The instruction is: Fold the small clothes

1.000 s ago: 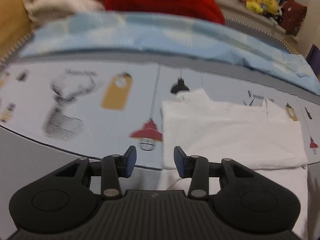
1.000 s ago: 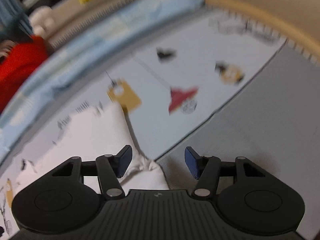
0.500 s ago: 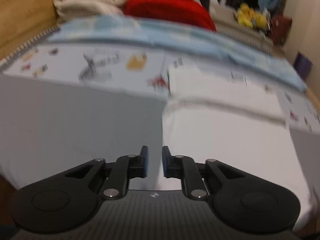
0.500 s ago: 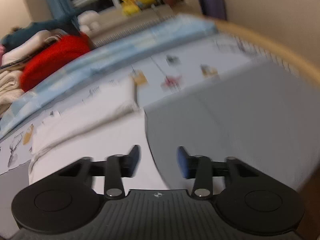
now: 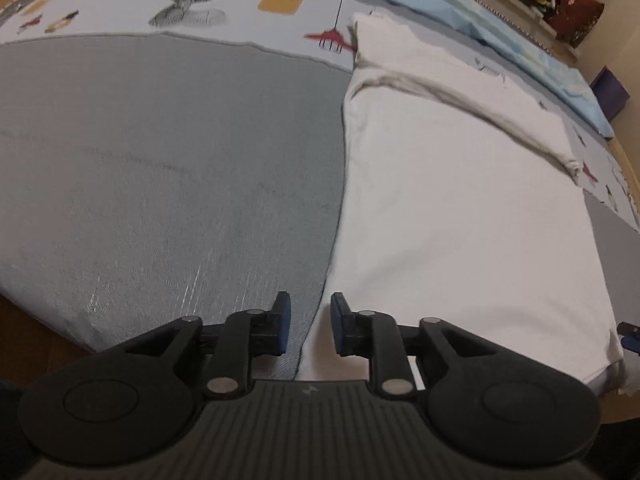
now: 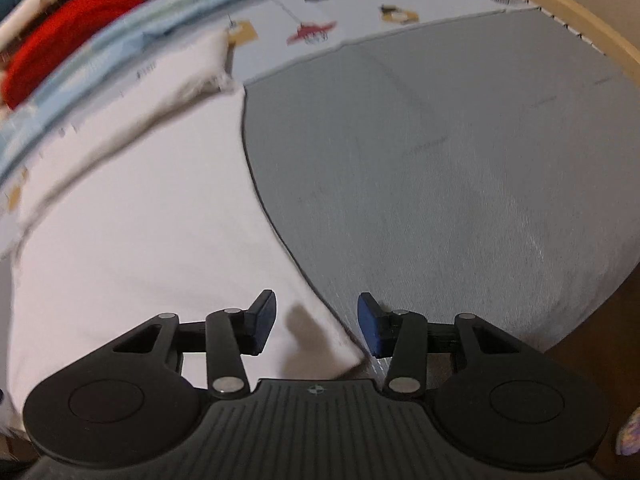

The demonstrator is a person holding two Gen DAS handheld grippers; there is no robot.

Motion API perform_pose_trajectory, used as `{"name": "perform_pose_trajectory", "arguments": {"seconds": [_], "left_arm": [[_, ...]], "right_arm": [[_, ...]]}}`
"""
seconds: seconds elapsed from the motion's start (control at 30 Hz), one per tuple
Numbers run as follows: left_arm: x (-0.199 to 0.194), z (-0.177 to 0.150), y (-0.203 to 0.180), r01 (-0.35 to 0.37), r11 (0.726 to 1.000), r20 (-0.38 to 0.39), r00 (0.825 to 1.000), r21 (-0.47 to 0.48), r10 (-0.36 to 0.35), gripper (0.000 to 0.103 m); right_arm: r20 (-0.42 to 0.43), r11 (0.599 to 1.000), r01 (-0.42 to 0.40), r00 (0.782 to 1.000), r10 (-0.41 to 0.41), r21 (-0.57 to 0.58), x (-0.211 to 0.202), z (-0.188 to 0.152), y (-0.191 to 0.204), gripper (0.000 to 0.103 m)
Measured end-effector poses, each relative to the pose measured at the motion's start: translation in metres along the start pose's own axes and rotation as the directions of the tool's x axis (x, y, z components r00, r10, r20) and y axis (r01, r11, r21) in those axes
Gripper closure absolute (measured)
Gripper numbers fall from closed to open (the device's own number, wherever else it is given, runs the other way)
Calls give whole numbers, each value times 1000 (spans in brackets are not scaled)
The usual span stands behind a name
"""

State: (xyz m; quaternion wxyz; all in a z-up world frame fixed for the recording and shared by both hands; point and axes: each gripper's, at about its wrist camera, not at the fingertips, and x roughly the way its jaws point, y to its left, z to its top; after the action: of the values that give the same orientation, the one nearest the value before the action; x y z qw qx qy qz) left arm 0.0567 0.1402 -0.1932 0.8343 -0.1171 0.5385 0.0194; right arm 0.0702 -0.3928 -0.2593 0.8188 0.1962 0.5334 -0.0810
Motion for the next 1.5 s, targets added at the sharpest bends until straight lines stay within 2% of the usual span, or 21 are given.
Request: {"name": "perform_pose_trajectory", "arguments": {"seconds": [0.07, 0.13, 0.23, 0.27, 0.3, 0.33, 0.37, 0.53, 0.6, 0.7, 0.73, 0.8, 0.83, 0.87, 1.0, 1.13, 1.17, 1.2, 1.23, 1.33, 1.5], "left_arm": [[6, 1, 4, 3, 1000, -32, 999, -22, -4, 78], [9, 3, 5, 17, 999, -56, 998, -30, -19, 78], [15, -2, -3, 3, 1000, -74, 997, 21, -1, 78], [16, -2, -7, -6, 999, -71, 997, 41, 9, 78], [17, -3, -10, -12, 998, -67, 998, 58, 16, 79], [16, -5, -12, -16, 998, -63, 998, 68, 20, 86], [15, -6, -13, -7, 997, -63, 998, 76, 12, 98], [-16, -5, -7, 19, 997, 16, 1000, 80, -20, 102], [-20, -5, -4, 19, 997, 20, 1000, 81, -21, 101], [-10, -7, 3, 28, 999, -35, 999, 45, -27, 100], [-4, -7, 4, 39, 999, -59, 998, 23, -37, 98], [3, -7, 6, 66, 998, -92, 994, -12, -67, 87], [3, -7, 5, 58, 998, -88, 994, -13, -59, 82], [3, -7, 5, 48, 999, -89, 995, -11, -49, 82], [14, -8, 6, 34, 999, -136, 990, -13, -35, 82], [15, -12, 1, 36, 999, -132, 991, 28, -31, 82], [15, -11, -1, 34, 999, -130, 991, 37, -29, 86], [14, -12, -1, 31, 998, -123, 992, 46, -25, 97], [11, -12, -1, 32, 998, -112, 993, 48, -26, 97], [-1, -13, -3, 41, 996, -80, 996, 76, -35, 97], [9, -14, -2, 35, 997, -127, 992, 63, -27, 94]], "right_arm": [[-36, 1000, 16, 999, -17, -19, 7, -3, 2, 56], [-35, 998, 35, 999, -37, -58, 9, -6, 8, 56], [-36, 991, 44, 998, -49, -123, 10, -10, 19, 55], [-36, 990, 39, 998, -44, -139, 9, -11, 22, 65], [-37, 989, 30, 999, -36, -146, 8, -12, 23, 82], [-36, 989, 25, 999, -30, -145, 7, -12, 24, 91], [-30, 991, 17, 999, -21, -131, 4, -12, 23, 97], [32, 997, -58, 998, 59, -48, -29, -6, 13, 98], [8, 999, -42, 999, 42, -25, -26, -8, 8, 98], [-74, 1000, -12, 997, 11, -16, -11, -12, 9, 95], [-84, 1000, 6, 996, -8, -28, -8, -13, 11, 94], [-85, 998, 23, 996, -28, -52, -6, -14, 15, 83], [-91, 998, 20, 996, -26, -62, -5, -14, 16, 80], [-93, 997, 22, 995, -29, -74, -4, -15, 17, 78], [-93, 995, 29, 995, -37, -91, -5, -16, 19, 78], [-91, 993, 34, 995, -44, -111, -6, -15, 22, 78], [-91, 993, 31, 995, -41, -116, -9, -17, 23, 80], [-92, 994, 18, 995, -28, -111, -7, -14, 24, 95], [-91, 996, 1, 996, -10, -93, -8, -12, 22, 95], [-78, 998, -26, 997, 22, -58, -13, -10, 18, 96], [-108, 995, -2, 994, -9, -103, -4, -13, 25, 91]]}}
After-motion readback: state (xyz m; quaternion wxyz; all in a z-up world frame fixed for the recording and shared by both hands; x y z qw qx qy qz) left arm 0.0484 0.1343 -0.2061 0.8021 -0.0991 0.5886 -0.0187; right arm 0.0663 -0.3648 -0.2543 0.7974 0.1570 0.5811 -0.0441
